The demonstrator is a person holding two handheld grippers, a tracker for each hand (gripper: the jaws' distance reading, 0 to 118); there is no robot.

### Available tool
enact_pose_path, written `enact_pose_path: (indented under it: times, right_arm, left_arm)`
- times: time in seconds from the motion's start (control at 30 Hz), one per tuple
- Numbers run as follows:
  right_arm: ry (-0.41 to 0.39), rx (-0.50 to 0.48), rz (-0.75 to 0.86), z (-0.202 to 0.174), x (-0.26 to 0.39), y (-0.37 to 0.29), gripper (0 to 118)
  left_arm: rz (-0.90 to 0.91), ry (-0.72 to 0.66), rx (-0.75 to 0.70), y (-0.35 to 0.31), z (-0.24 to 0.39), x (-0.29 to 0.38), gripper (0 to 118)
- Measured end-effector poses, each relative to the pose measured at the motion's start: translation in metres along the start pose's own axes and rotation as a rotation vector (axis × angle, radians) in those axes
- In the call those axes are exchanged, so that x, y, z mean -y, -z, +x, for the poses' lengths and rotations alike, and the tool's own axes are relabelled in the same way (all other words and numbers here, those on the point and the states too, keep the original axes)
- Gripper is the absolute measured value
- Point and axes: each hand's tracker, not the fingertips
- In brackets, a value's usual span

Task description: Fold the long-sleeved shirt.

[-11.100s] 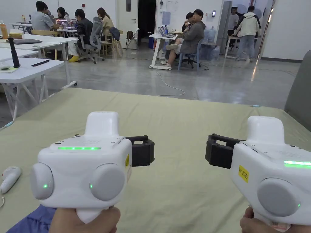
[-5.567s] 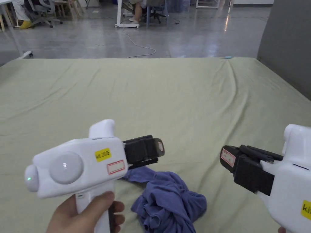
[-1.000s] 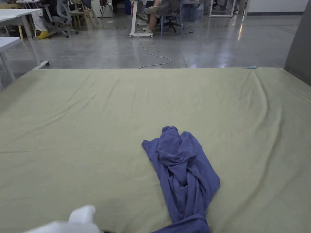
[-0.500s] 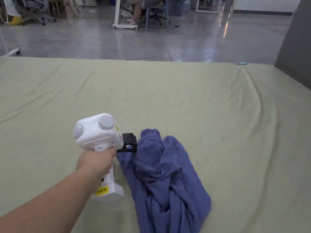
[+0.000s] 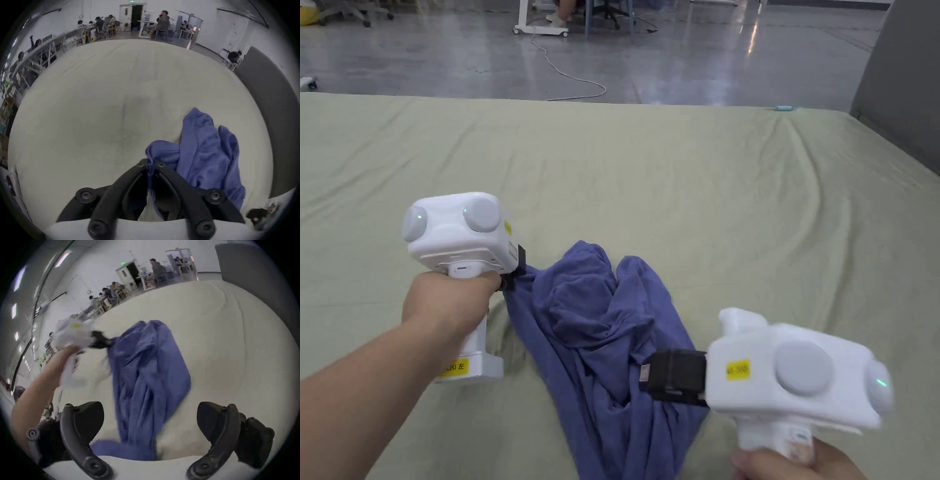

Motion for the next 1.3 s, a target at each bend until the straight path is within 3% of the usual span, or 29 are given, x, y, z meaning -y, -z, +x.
enact_pose_path:
  times: [0.07, 0.1, 0.13, 0.17, 0.2, 0.23, 0.27, 0.4, 0.5, 0.7, 0.83, 1.03, 1.13, 1.3]
  right_arm:
    - [-0.028, 0.053, -0.111, 0.001, -0.004, 0.036, 108]
    - [-0.055, 0.076, -0.135, 0.001, -0.001, 0.045, 86]
    - [-0.098, 0.141, -0.117, -0.008, 0.004, 0.042, 49]
    - [-0.134, 0.202, -0.047, -0.010, 0.007, 0.028, 34]
    - [-0.104, 0.095, -0.022, -0.009, 0.007, 0.015, 9]
    - [-0.068, 0.030, -0.027, -0.008, 0.009, 0.000, 8]
    - [-0.063, 0.032, -0.002, -0.011, 0.010, -0.021, 8]
    - [-0.129, -0.055, 0.167, -0.016, 0.015, -0.111, 8]
    - [-0.130, -0.139, 0.271, -0.021, 0.019, -0.191, 8]
    - [-0.173, -0.162, 0.432, -0.034, 0.035, -0.336, 8]
    - [-0.184, -0.240, 0.473, -0.045, 0.033, -0.409, 8]
    - [-0.312, -0.112, 0.453, -0.089, -0.029, -0.465, 8]
    - [-0.290, -0.074, 0.415, -0.106, -0.082, -0.475, 8]
    - [-0.298, 0.098, 0.452, -0.138, -0.168, -0.482, 8]
  left_arm:
    - [0.002, 0.000, -0.003, -0.016, -0.008, -0.003, 0]
    - [0.009, -0.002, -0.002, -0.024, -0.011, -0.002, 0]
    - [0.018, -0.005, 0.001, -0.035, -0.015, -0.002, 0]
    - [0.027, -0.004, -0.001, -0.047, -0.019, -0.002, 0]
    - [0.038, -0.006, -0.005, -0.059, -0.024, -0.001, 0]
    - [0.057, -0.012, -0.005, -0.075, -0.030, 0.001, 0]
    - [0.073, -0.021, 0.002, -0.093, -0.036, 0.003, 0]
    - [0.209, -0.192, 0.183, -0.186, -0.068, 0.022, 0]
    - [0.304, -0.194, 0.200, -0.263, -0.083, 0.044, 0]
    - [0.444, -0.241, 0.246, -0.403, -0.107, 0.096, 0]
    - [0.483, -0.263, 0.317, -0.464, -0.111, 0.112, 0]
    - [0.538, -0.269, 0.332, -0.508, -0.096, 0.081, 0]
    - [0.555, -0.283, 0.353, -0.515, -0.084, 0.046, 0]
    - [0.556, -0.272, 0.307, -0.517, -0.058, -0.028, 0]
